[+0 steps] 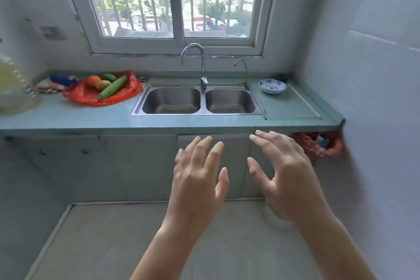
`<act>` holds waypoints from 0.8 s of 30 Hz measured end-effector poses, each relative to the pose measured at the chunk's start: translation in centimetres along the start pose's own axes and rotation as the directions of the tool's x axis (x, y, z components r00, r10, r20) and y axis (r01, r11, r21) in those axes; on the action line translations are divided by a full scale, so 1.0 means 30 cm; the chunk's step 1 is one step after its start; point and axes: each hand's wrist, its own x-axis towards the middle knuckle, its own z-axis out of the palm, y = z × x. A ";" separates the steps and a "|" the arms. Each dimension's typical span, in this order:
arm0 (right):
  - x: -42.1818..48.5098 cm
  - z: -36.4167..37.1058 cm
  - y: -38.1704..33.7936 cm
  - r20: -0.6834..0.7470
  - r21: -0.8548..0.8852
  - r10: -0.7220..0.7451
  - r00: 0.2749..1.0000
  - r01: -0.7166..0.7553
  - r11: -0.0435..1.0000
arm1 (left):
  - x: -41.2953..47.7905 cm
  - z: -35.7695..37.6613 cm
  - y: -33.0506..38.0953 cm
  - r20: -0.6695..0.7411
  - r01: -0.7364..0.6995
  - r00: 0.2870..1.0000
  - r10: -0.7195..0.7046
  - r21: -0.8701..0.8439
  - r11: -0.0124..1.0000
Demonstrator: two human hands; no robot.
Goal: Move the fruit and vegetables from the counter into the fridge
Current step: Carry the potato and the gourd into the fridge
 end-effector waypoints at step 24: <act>0.865 1.178 -0.719 0.086 0.251 -0.318 0.944 0.288 0.924 | 0.291 -0.282 -1.408 -0.134 0.339 0.939 -0.316 0.227 0.913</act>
